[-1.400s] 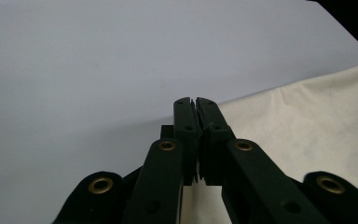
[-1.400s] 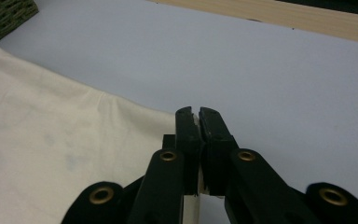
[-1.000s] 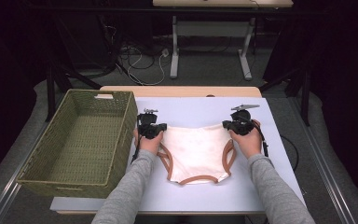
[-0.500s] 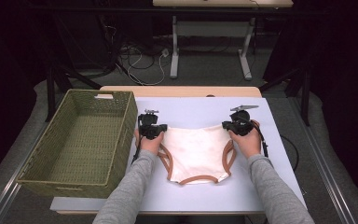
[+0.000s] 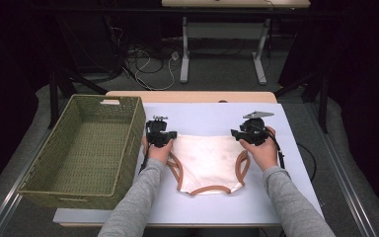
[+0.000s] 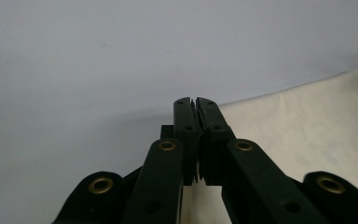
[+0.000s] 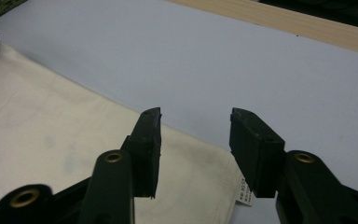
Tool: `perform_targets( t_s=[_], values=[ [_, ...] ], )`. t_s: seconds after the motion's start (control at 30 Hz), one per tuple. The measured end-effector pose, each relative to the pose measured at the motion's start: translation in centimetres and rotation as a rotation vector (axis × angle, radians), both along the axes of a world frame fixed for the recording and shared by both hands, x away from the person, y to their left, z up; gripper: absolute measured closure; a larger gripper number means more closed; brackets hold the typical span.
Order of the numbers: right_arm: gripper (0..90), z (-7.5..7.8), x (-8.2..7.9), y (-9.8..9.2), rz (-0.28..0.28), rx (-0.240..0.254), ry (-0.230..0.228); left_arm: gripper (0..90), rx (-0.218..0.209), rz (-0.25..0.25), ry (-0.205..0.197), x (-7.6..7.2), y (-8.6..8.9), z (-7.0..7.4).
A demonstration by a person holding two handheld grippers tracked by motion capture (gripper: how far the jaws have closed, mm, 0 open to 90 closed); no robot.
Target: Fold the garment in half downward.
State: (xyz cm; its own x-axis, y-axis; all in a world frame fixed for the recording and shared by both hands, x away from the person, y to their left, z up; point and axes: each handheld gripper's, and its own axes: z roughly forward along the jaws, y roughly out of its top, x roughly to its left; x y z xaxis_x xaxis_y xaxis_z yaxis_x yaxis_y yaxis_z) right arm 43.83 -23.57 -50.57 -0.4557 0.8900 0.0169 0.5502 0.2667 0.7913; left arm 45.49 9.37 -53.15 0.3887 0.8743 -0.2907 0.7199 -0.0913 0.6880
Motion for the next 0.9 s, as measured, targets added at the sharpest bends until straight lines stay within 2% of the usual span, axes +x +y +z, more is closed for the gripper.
perform_targets(
  t_s=[0.1,0.37,0.47,0.67,0.8,0.9],
  values=[
    [47.3,0.4,-0.6,0.3,0.013,-0.004,-0.018,87.6,-0.001,-0.001,-0.001,-0.1,0.0,0.1],
    [43.9,2.0,-2.8,1.0,0.064,0.002,-0.061,87.6,-0.002,-0.001,-0.002,-0.1,0.0,0.2],
    [43.1,2.4,-3.7,1.5,0.082,-0.034,-0.079,87.6,0.001,-0.003,-0.004,-0.1,0.0,0.2],
    [30.7,2.9,-5.4,2.3,0.107,-0.002,-0.074,87.7,0.003,-0.005,-0.004,-0.3,0.0,0.3],
    [24.8,2.8,-6.1,2.8,0.118,-0.001,-0.059,87.6,-0.002,-0.003,-0.007,-0.2,0.1,0.4],
    [18.6,2.6,-6.7,3.2,0.135,0.004,-0.065,87.7,-0.005,-0.005,-0.006,-0.2,0.1,0.4]
  ],
)
